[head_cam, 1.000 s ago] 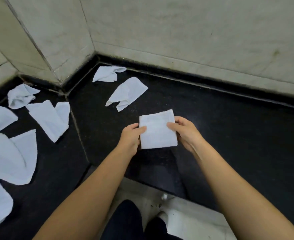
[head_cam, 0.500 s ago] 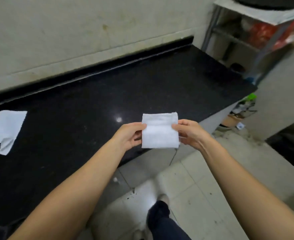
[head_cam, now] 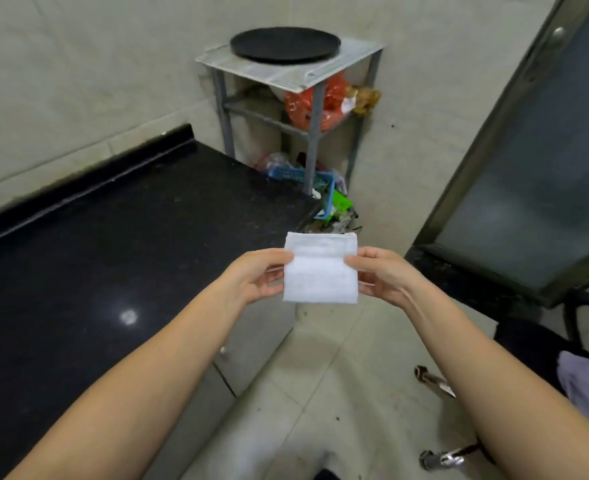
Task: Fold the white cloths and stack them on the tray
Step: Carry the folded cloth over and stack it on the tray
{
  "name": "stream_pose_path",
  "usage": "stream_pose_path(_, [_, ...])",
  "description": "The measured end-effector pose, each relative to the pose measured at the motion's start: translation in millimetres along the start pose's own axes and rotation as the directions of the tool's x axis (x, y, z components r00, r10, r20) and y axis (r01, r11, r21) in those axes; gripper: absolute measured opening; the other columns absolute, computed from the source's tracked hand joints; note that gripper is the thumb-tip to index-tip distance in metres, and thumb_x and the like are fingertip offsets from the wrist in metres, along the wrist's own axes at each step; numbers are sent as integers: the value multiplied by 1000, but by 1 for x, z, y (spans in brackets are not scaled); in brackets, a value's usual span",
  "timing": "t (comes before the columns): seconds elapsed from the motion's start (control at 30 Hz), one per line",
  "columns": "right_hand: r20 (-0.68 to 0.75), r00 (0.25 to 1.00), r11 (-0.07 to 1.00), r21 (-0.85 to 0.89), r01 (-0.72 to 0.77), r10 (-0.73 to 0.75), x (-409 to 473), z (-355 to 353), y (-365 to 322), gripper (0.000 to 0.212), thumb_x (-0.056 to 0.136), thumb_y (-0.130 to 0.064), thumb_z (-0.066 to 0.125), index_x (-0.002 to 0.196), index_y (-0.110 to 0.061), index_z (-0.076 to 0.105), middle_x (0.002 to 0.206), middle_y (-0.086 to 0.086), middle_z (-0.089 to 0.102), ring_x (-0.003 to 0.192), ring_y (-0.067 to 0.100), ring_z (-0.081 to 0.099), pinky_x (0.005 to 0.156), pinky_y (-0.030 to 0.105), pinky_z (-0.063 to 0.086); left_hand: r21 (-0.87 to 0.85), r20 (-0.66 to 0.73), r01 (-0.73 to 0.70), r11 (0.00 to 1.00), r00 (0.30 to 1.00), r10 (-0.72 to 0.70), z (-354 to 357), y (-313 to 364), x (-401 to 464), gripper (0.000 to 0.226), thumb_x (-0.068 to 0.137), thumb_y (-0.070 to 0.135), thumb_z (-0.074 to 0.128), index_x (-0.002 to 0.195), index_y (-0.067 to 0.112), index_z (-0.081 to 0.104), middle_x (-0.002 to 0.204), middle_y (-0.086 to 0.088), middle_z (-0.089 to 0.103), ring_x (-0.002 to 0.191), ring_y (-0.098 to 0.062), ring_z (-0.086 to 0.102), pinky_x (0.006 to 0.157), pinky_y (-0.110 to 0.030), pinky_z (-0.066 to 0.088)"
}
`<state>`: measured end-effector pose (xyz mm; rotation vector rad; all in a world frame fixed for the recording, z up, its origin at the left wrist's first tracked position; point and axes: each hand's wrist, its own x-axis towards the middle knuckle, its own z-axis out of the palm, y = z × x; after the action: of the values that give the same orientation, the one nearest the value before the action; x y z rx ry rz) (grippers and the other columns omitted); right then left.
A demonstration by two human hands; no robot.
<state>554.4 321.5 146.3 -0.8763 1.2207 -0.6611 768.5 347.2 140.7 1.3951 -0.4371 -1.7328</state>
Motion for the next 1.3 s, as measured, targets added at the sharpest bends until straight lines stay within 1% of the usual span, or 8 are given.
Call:
stream_pose_path(0.1, [-4,1000,1000,-16,25,-25,38,-49,-44,15,90,-8,59,80,-18,59,74,-2,66,63,8,62,51,17,52,-27,-4,-19,999,1000,19,53,27,41,16,85,1,60,82,17,61,76,0,67,73,-13,60,58,-27,57])
stream_pose_path(0.33, [74,994,996,-46,80,-77,150,-88,-130,12,90,-6,59,83,-15,61,66,-5,71,59,5,67,51,18,53,-86,-58,-70,994,996,65,102,103,130,13,85,2,59,88,15,62,89,-3,65,79,-14,62,69,-33,52])
stream_pose_path(0.43, [116,984,986,-82,147,-138,210,-87,-183,7,89,-8,62,88,-15,62,83,0,69,73,13,64,57,22,56,-55,-78,-175,983,982,170,108,158,171,14,84,4,62,94,14,62,93,-3,66,83,-15,63,71,-34,54])
stream_pose_path(0.6, [204,946,959,-83,272,-251,299,-81,-293,9,88,-9,62,91,-17,65,80,-5,71,67,6,66,59,20,55,15,-53,-355,935,933,356,132,276,223,13,87,6,58,82,17,60,83,0,63,77,-14,60,79,-31,51])
stream_pose_path(0.77, [248,894,899,-139,415,-374,365,-70,-398,4,90,-5,59,90,-8,61,67,2,64,42,6,56,36,16,38,41,-141,-479,877,866,480,152,372,266,14,88,4,56,82,16,59,80,1,60,72,-11,57,60,-25,54])
stream_pose_path(0.97, [389,836,818,-274,506,-387,478,-49,-495,13,88,-7,61,80,-17,60,78,2,63,68,14,57,61,26,46,105,-295,-535,839,789,540,160,459,337,11,85,0,58,84,10,61,90,-7,67,83,-18,64,69,-32,54])
stream_pose_path(1.17, [502,824,753,-428,499,-261,601,-33,-546,8,89,-10,62,89,-18,62,95,2,67,90,16,63,76,31,53,204,-508,-471,858,699,504,164,511,421,10,86,1,59,80,8,59,103,-12,67,94,-23,66,69,-32,55])
stream_pose_path(1.3, [553,807,669,-522,529,-206,654,-23,-552,5,89,-12,62,92,-14,65,100,3,67,95,19,62,86,36,51,399,-625,-320,859,590,510,154,526,465,20,85,5,63,67,10,58,84,-11,64,77,-21,60,67,-27,48])
